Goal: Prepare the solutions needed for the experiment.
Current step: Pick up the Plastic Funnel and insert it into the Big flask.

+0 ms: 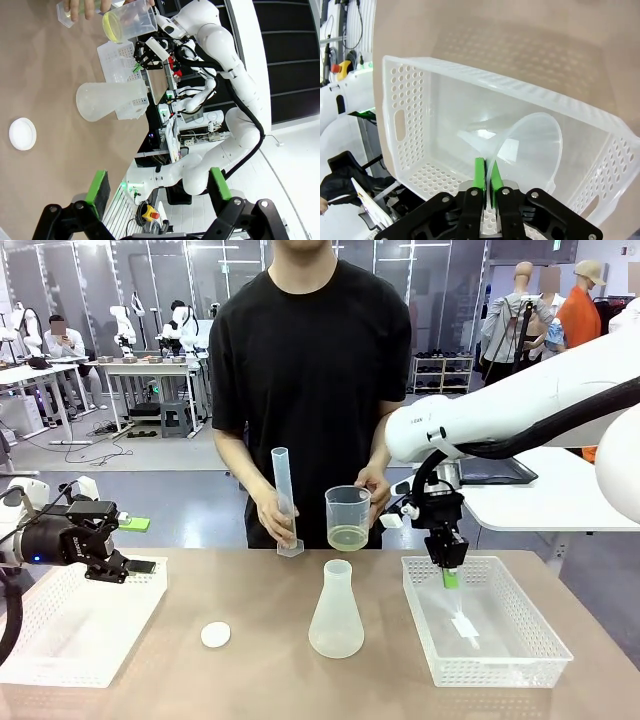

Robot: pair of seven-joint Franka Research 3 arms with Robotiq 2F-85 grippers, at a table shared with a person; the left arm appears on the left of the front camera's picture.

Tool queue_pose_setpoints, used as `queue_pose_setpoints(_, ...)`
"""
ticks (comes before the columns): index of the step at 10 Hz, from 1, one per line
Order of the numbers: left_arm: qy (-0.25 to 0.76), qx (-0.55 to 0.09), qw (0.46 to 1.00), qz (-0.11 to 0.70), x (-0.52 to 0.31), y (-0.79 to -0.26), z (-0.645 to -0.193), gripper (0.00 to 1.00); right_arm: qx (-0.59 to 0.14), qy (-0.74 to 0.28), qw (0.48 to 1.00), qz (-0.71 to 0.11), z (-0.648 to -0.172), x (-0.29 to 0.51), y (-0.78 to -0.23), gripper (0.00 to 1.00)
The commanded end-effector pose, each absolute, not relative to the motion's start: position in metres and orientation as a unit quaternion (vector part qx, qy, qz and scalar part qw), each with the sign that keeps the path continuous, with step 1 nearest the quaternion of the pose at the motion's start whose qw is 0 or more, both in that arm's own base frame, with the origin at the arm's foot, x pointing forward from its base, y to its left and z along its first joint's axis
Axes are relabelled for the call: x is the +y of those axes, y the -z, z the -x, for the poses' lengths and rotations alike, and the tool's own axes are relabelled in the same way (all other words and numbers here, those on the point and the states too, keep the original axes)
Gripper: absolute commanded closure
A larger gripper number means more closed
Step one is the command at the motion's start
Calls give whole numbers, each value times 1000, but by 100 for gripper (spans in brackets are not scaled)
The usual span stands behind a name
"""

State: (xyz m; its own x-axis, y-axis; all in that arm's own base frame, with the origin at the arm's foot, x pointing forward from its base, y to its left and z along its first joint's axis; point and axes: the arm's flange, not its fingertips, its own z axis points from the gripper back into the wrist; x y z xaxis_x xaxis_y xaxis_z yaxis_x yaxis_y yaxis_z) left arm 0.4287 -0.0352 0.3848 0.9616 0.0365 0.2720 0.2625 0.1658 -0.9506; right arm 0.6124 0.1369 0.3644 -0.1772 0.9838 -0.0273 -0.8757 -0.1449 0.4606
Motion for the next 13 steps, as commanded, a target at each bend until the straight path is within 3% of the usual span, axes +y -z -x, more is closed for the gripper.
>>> queue_pose_setpoints(1, 79, -121, 753, 642, -35, -386, -429, 0, 189, -722, 661, -80, -582, 153, -389, 100)
queue_pose_setpoints(7, 79, -121, 753, 642, -35, -386, -429, 0, 111, -700, 691, 142, -499, 205, -486, 100)
queue_pose_setpoints(11, 79, -121, 753, 642, -35, -386, -429, 0, 9, -669, 712, 212, -449, 215, -520, 100)
queue_pose_setpoints(13, 79, -121, 753, 642, -35, -386, -429, 0, -28, -661, 723, 199, -438, 211, -522, 100)
